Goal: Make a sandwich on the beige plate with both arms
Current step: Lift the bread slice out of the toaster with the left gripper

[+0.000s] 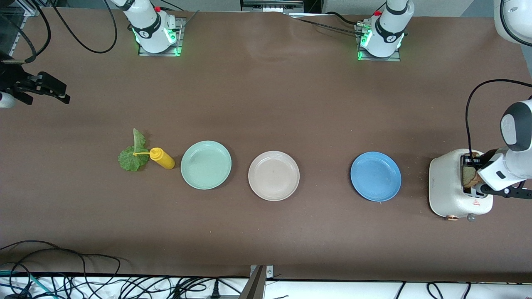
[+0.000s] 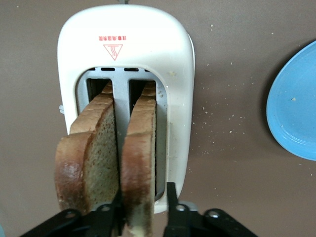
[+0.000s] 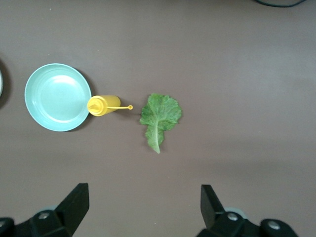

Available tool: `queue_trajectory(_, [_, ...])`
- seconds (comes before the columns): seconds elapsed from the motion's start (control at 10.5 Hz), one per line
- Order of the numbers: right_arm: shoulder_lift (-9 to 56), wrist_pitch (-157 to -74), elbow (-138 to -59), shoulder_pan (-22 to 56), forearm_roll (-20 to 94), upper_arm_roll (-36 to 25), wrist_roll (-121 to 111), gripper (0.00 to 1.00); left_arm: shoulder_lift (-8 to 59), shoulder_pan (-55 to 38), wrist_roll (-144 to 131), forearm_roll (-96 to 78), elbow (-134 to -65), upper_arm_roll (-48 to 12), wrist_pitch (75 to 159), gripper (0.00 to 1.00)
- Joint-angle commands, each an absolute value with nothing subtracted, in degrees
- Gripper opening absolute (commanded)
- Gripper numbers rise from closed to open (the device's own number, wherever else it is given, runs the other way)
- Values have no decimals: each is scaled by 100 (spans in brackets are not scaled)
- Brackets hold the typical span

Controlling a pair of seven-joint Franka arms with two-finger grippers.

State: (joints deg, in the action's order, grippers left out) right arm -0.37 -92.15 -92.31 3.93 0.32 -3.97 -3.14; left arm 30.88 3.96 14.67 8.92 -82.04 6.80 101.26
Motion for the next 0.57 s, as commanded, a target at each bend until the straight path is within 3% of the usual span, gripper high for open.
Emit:
queue_trajectory(0.0, [-141,-9237,-9281,396,-9,-290,-255,100,3041,422,1564,1081,-8156,677,10134,0])
queue_trajectory(0.48, [-132,-9255,-9281,396,-9,-299,-255,100,2752,510,1888,1072,-7954,712,10116,0])
